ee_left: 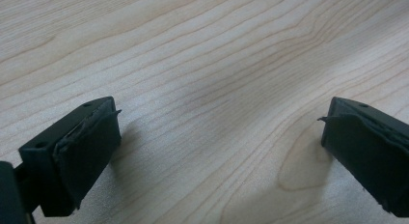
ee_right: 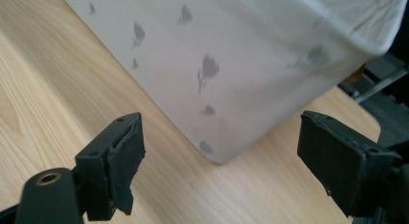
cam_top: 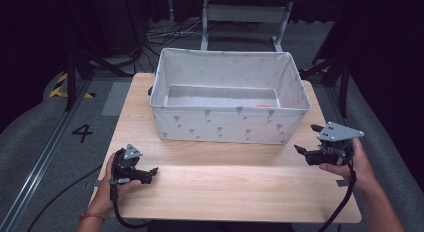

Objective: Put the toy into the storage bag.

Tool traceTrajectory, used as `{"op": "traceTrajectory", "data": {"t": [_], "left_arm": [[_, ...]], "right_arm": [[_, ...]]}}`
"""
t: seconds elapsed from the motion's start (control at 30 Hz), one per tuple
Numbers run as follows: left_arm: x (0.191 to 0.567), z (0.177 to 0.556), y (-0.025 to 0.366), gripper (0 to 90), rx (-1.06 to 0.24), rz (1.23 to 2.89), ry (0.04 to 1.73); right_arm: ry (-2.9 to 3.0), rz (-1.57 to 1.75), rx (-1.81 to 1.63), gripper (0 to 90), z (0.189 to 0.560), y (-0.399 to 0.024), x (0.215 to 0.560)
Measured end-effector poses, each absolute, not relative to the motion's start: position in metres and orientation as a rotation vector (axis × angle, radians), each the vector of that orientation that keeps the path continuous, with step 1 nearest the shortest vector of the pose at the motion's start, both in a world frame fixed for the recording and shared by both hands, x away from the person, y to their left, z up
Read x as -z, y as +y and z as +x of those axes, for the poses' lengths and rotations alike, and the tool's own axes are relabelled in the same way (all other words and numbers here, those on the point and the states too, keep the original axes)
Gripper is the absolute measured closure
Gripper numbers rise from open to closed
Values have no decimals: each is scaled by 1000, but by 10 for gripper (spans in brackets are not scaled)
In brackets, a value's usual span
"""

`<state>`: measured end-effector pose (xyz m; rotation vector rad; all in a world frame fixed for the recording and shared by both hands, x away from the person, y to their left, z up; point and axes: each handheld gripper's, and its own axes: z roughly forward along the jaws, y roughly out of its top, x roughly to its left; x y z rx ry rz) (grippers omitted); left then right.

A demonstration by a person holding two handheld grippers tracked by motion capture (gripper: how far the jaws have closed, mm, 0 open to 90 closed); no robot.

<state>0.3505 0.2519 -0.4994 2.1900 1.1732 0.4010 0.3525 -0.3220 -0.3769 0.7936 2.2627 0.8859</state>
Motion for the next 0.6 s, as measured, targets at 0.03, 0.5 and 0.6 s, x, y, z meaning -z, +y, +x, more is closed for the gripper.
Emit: {"op": "traceTrajectory", "data": {"t": [0.03,0.5,0.6], "left_arm": [[499,351,252,5,-401,2190,1173],[499,350,252,5,-401,2188,1177],[499,350,252,6,-402,2188,1177]], "right_arm": [[2277,802,-879,181,353,-323,382],[2383,953,-837,196,349,-344,460],[2384,966,-852,196,345,-348,467]]}}
